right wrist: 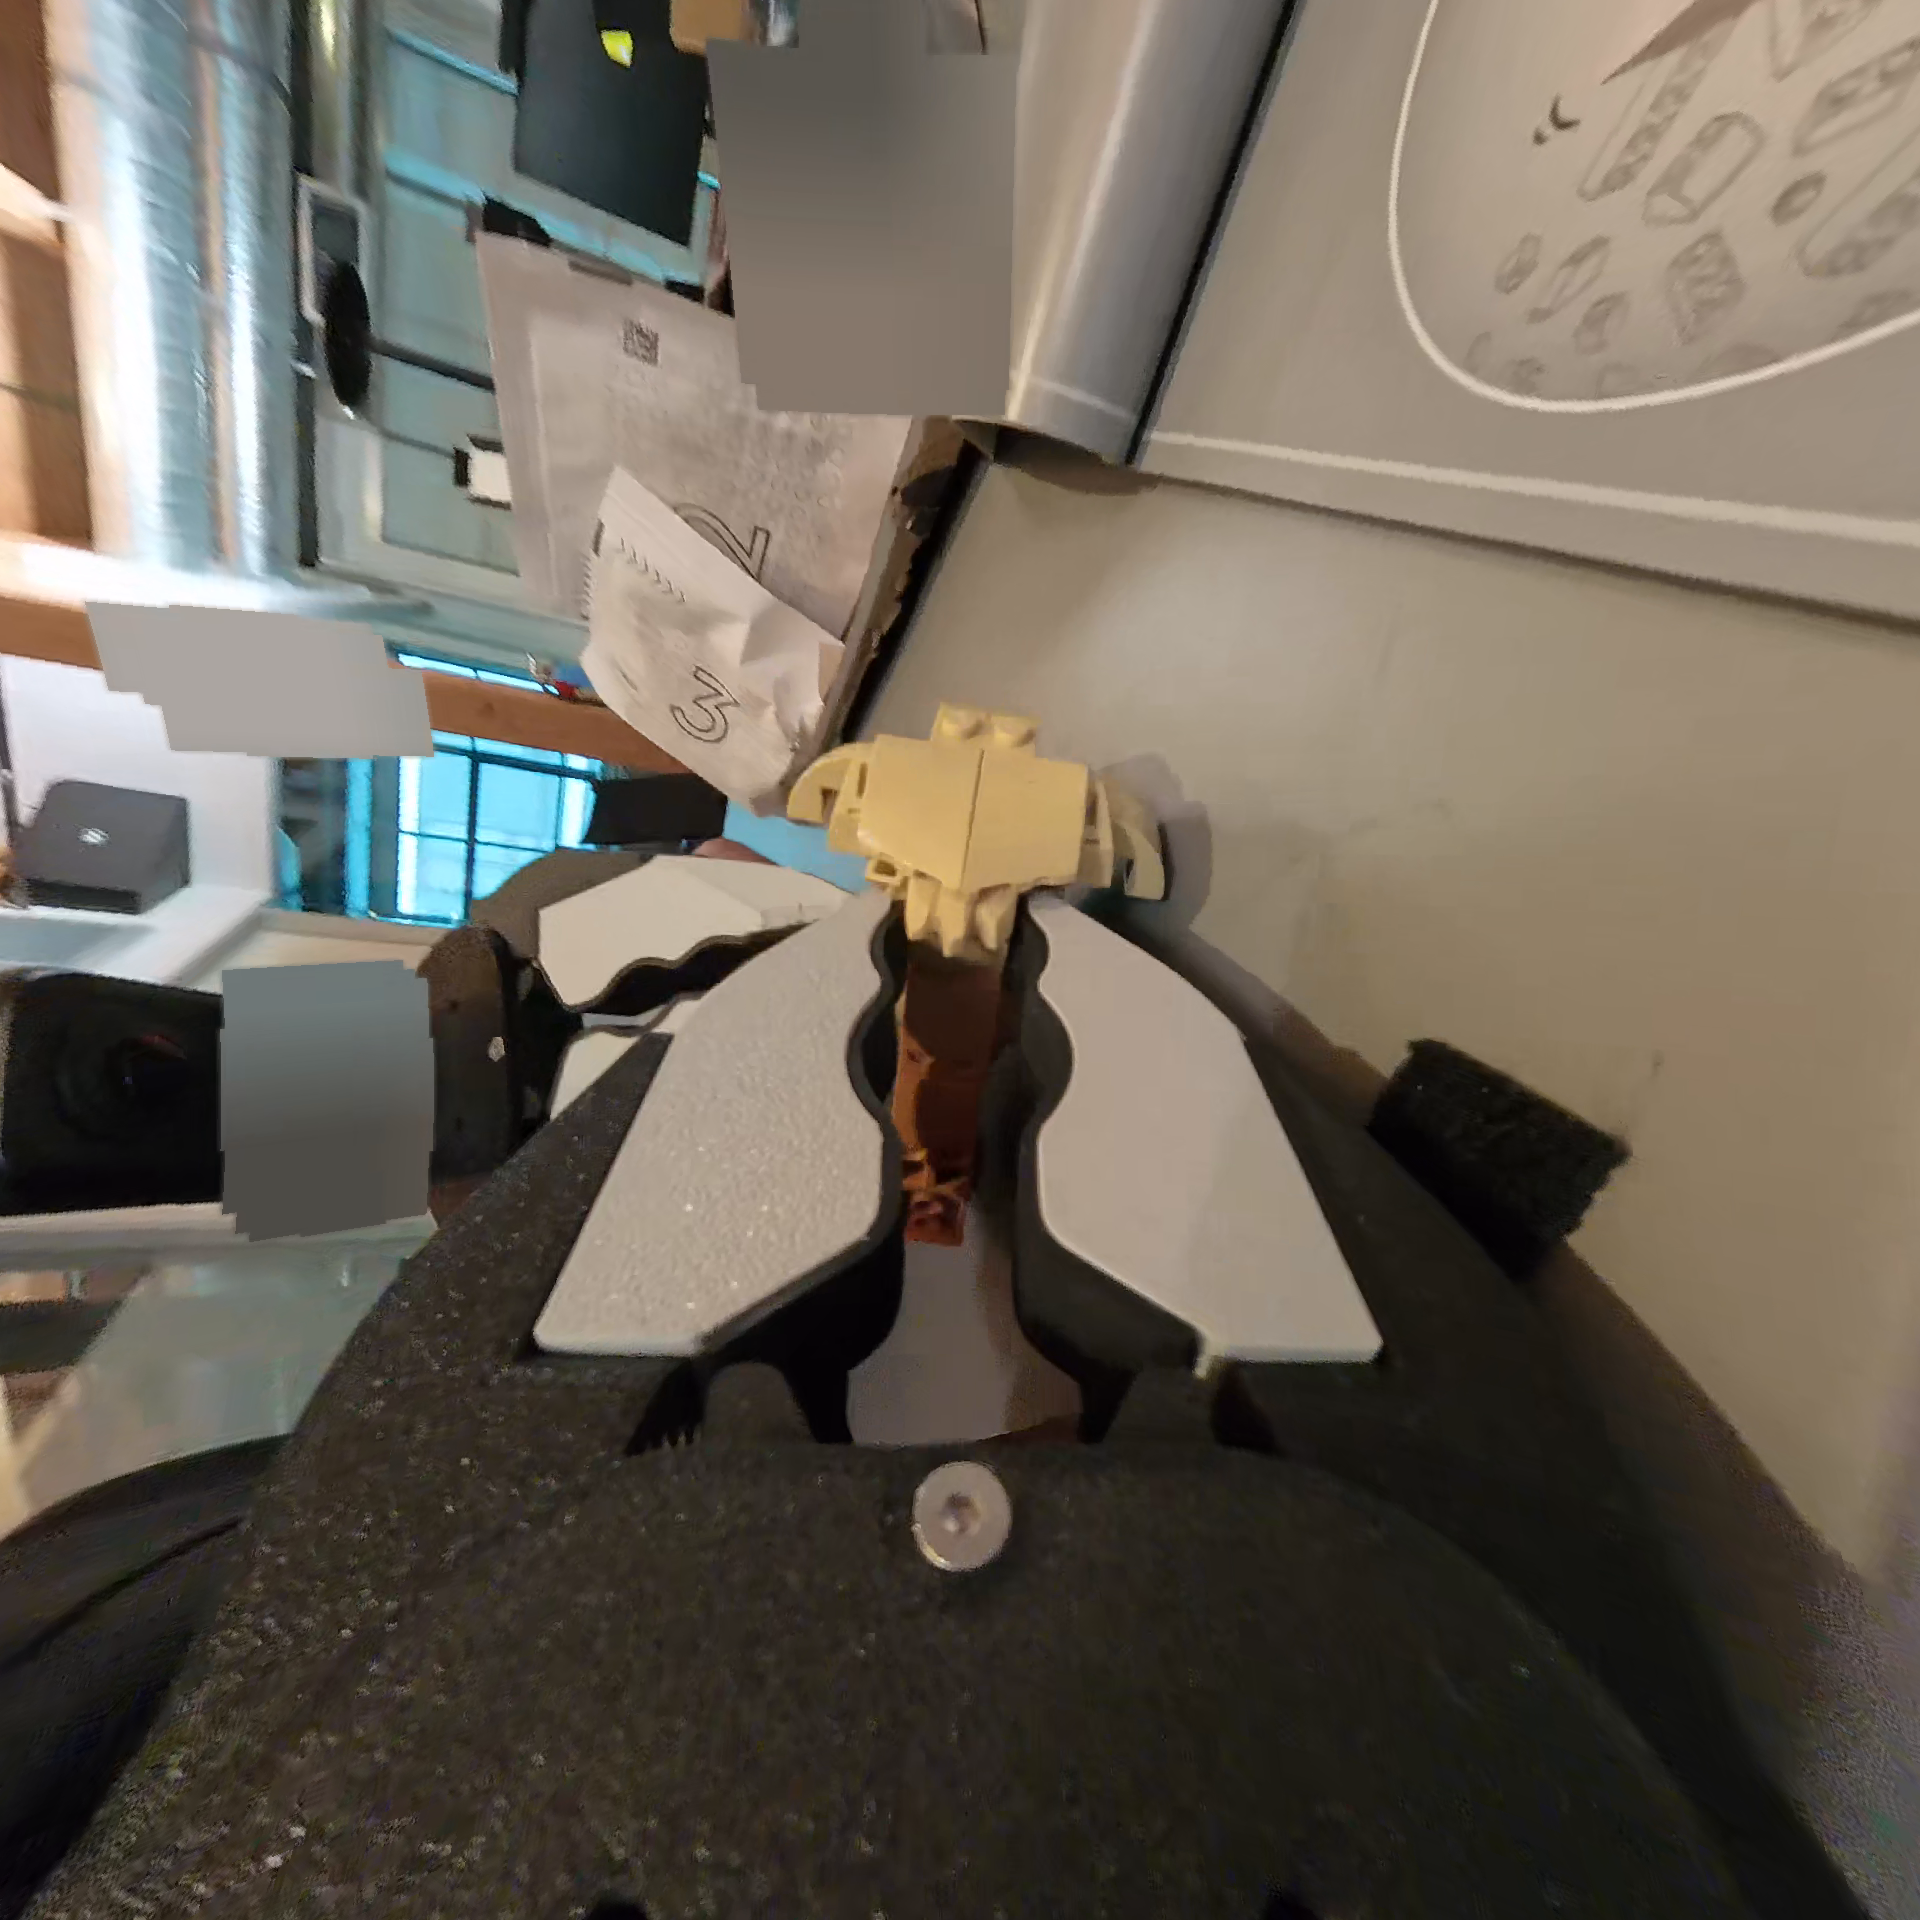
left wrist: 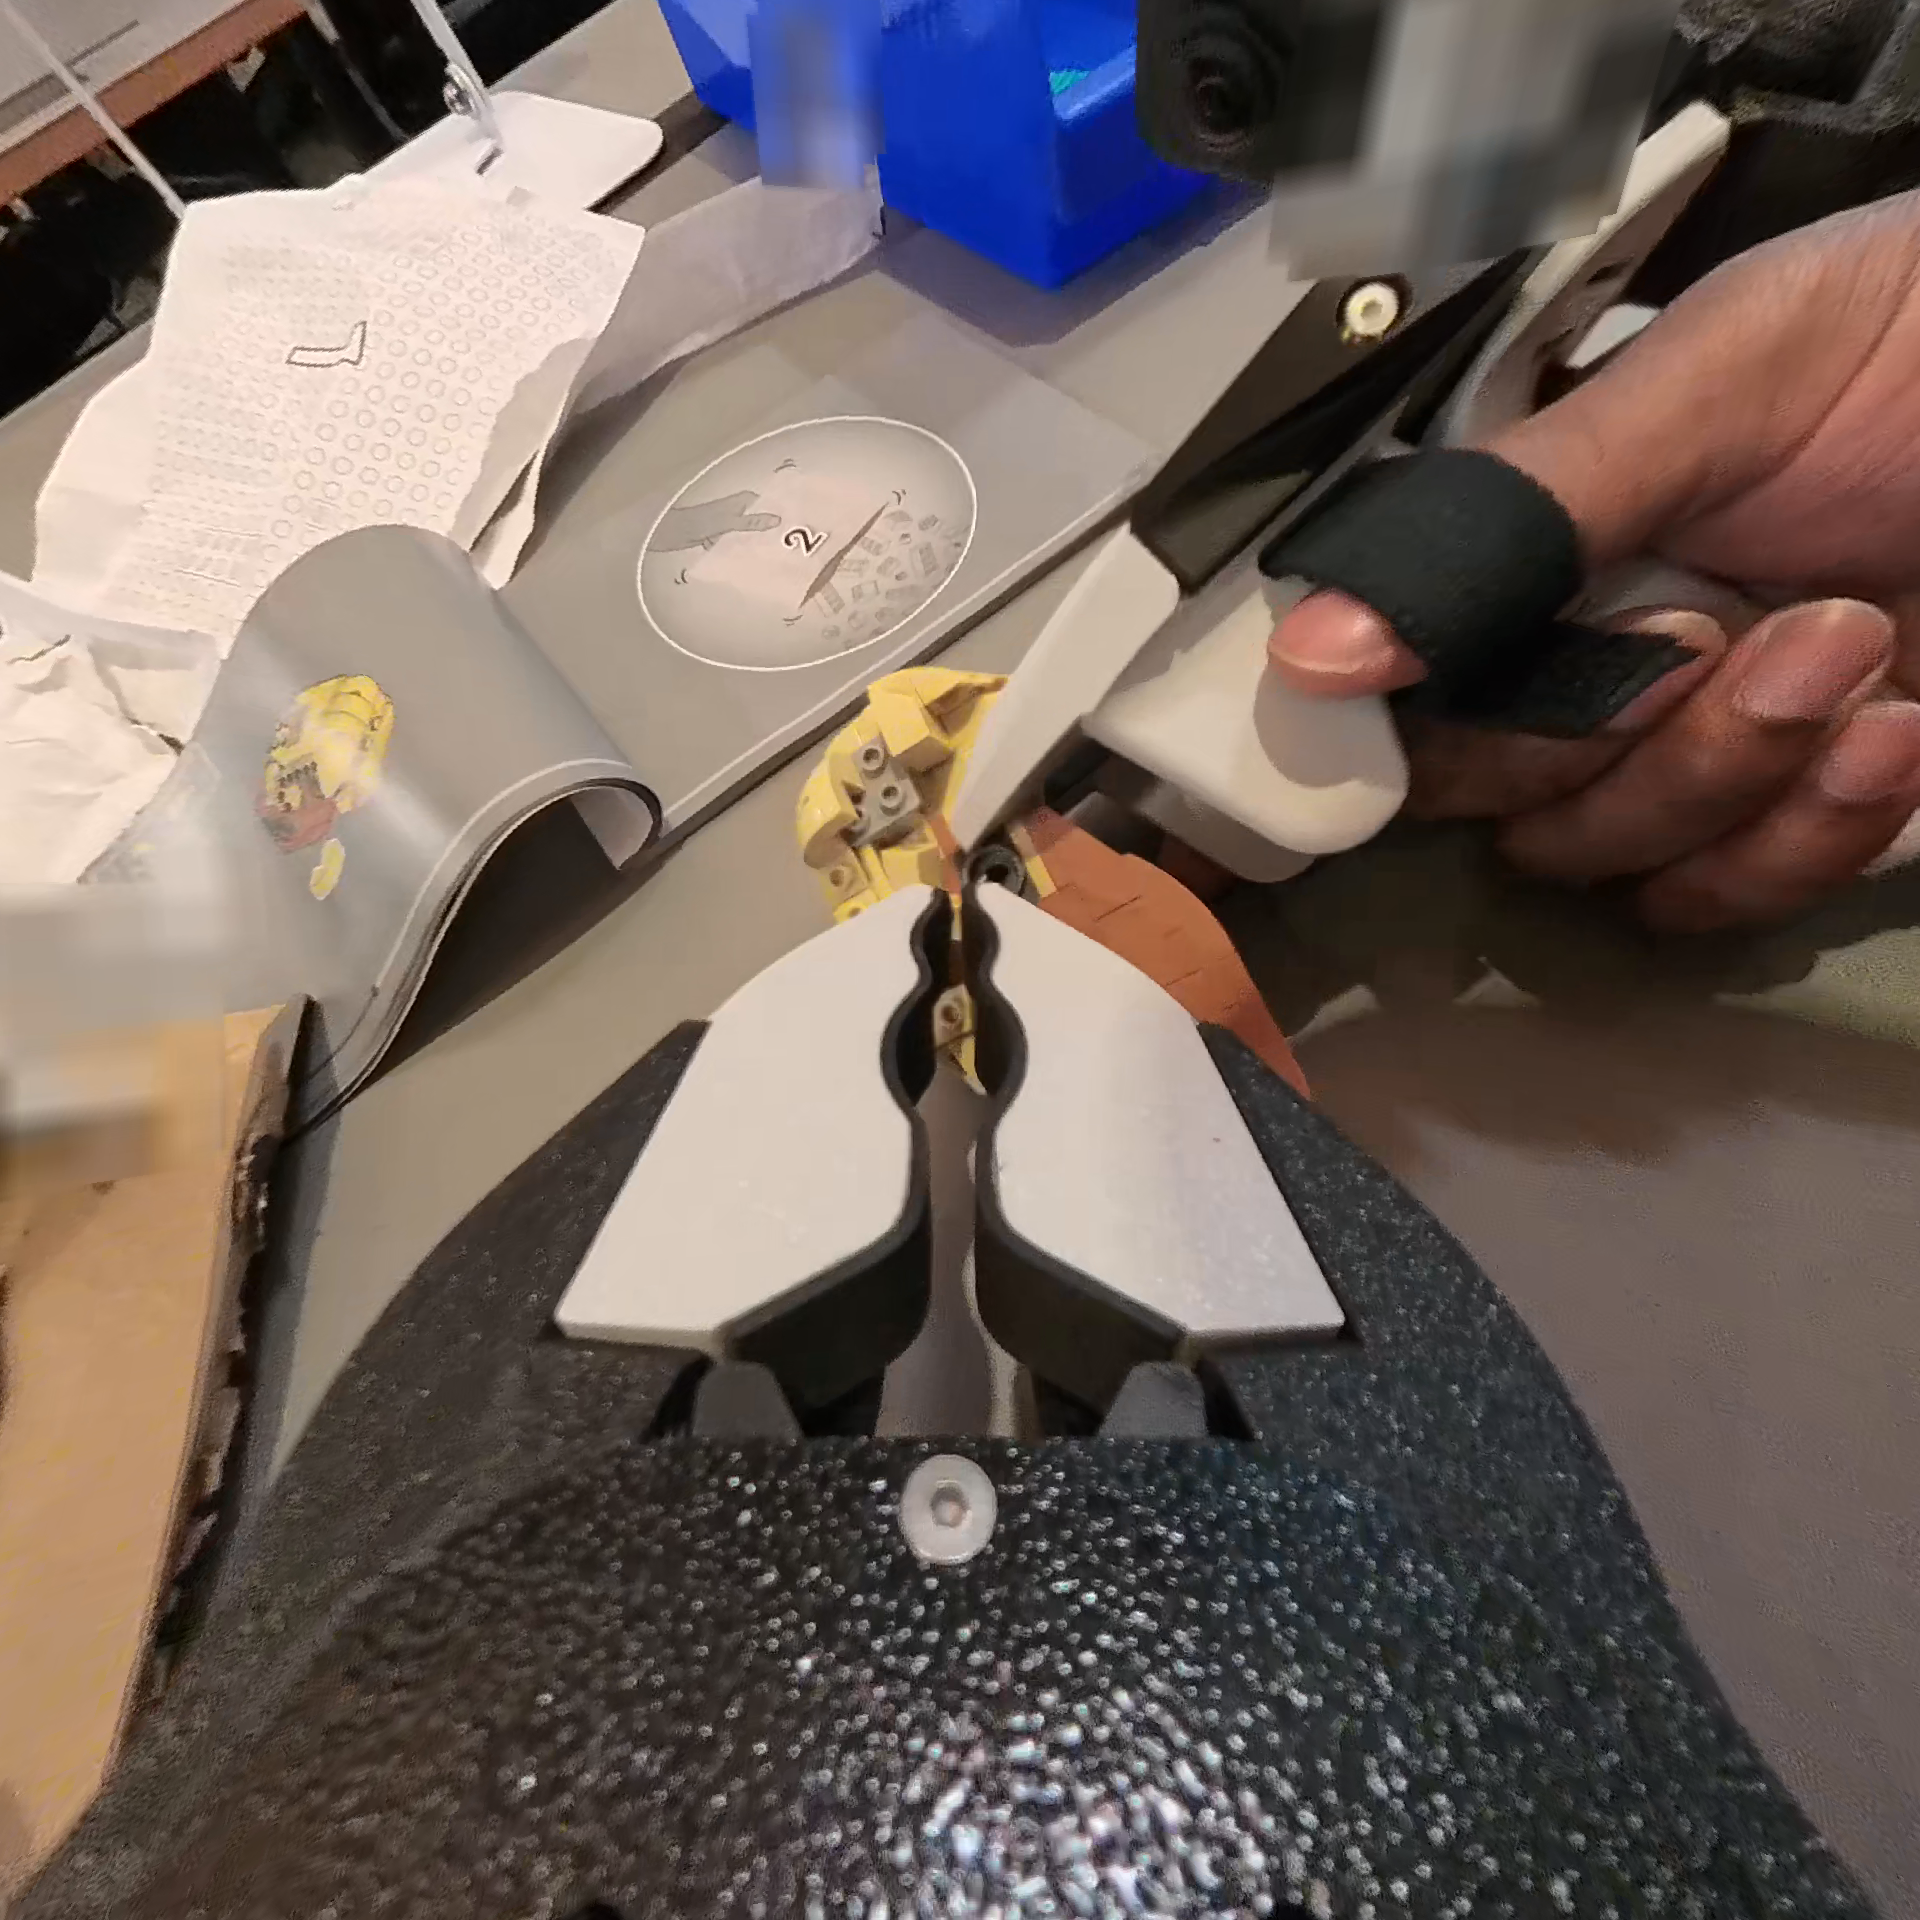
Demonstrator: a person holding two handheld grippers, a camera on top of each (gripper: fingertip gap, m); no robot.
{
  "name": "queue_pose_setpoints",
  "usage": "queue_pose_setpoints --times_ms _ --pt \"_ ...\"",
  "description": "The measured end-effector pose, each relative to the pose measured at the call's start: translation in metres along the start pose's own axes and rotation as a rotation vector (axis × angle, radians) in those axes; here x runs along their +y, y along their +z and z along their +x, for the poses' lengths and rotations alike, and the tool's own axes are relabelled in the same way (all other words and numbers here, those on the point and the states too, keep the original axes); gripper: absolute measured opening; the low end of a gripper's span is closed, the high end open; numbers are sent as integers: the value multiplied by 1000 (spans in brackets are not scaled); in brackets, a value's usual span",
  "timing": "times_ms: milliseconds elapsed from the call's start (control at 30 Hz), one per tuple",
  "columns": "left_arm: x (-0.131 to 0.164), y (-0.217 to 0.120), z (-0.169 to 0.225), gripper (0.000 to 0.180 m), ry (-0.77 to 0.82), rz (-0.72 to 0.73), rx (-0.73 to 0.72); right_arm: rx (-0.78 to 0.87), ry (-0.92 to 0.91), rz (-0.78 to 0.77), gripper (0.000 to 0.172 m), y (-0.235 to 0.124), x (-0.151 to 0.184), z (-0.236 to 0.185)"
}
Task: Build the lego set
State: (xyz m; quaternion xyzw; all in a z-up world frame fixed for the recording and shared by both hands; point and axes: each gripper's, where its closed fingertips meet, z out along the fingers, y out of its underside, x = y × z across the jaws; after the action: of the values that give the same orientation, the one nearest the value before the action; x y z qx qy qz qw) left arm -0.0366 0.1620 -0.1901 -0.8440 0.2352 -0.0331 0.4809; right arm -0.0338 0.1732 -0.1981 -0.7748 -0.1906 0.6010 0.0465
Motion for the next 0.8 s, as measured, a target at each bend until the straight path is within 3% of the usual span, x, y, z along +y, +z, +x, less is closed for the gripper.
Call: queue_pose_setpoints --times_ms 233,500,800 --pt "-1 -1 6 0 -7 34 43 34 -104 -71 23 -8 6 1" --pt "-2 4 16 1 42 -7 38 28 -132 -45 23 -20 9 2" --pt "-10 4 4 10 77 -18 -73 46 -204 -76 24 -29 6 6"
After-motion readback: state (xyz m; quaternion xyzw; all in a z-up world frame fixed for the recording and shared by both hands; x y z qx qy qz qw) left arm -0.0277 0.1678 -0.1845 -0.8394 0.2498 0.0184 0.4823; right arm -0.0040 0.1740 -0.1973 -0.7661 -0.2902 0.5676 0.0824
